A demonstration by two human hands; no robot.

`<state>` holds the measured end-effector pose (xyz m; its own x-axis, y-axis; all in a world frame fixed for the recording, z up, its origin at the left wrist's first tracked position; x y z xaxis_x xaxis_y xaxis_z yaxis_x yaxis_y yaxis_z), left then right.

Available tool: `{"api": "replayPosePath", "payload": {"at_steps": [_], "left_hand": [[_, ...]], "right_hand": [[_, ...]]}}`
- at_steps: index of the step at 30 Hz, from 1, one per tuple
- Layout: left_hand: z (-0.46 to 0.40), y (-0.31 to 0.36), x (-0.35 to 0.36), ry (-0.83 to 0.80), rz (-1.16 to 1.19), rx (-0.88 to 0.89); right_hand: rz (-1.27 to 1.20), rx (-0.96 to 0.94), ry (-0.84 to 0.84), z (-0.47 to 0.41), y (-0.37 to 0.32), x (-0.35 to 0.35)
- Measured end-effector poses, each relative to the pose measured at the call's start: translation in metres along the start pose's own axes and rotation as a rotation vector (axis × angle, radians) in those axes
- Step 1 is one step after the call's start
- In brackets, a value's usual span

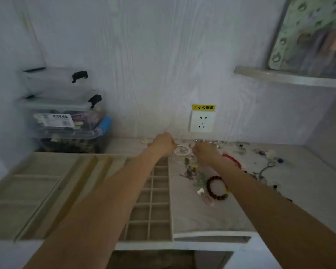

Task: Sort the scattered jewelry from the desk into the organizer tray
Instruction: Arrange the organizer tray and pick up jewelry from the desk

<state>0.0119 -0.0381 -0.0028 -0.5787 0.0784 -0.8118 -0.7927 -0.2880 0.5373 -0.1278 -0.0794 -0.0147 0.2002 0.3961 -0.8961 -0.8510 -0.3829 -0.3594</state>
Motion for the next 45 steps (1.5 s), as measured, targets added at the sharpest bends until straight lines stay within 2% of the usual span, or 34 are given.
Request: {"api": "replayPosePath", "payload": {"at_steps": [4,6,11,13,16,18,20,25,28,32,38,43,45], "left_hand": [[-0.025,-0.002,0.009,-0.089,-0.119,-0.152],[-0.033,-0.004,0.012,-0.084,-0.152,-0.182],[-0.035,0.003,0.014,-0.072,-0.144,-0.104],[-0.028,0.011,0.01,-0.043,-0.07,-0.043],[-0.015,0.016,-0.001,0.01,0.22,0.043],[-0.001,0.016,-0.013,0.058,0.419,0.096],[0.017,0.013,-0.025,0.128,0.526,0.137],[0.088,0.008,-0.055,0.221,0.665,0.286],[0.14,-0.005,-0.073,0.261,0.656,0.366],[0.201,-0.034,-0.086,0.252,0.63,0.41],[0.256,-0.101,-0.105,0.41,0.565,0.285],[0.295,-0.164,-0.118,0.551,0.527,0.091],[0.307,-0.185,-0.12,0.599,0.504,0.026]], "right_hand": [[-0.028,0.062,-0.044,-0.024,0.002,0.001],[-0.092,0.079,-0.034,-0.035,0.002,0.003],[-0.15,0.082,0.011,-0.043,-0.004,0.008],[-0.16,0.085,0.026,-0.04,-0.007,0.008],[-0.268,0.084,0.087,-0.028,-0.011,0.002],[-0.4,0.057,0.123,-0.015,-0.017,-0.007],[-0.628,-0.011,0.086,0.003,-0.028,-0.014],[-1.32,-0.221,-0.141,0.064,-0.073,-0.012],[-1.54,-0.239,-0.348,0.097,-0.099,-0.003],[-1.464,-0.32,-0.536,0.127,-0.135,0.017],[-1.339,-0.412,-0.435,0.145,-0.197,0.051],[-1.188,-0.475,-0.407,0.152,-0.248,0.084],[-1.08,-0.508,-0.338,0.155,-0.267,0.093]]}}
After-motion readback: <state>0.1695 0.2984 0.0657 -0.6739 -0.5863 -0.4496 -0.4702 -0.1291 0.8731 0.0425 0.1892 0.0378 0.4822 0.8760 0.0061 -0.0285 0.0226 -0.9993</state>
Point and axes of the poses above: each hand's wrist, its own z-axis away from the middle knuckle, its own x-axis out of the palm, y = z × x, the point moved 4 cm from there along -z, towards the middle knuckle, and after that the axes turned 11 degrees about -y, right-handed, at the moved point
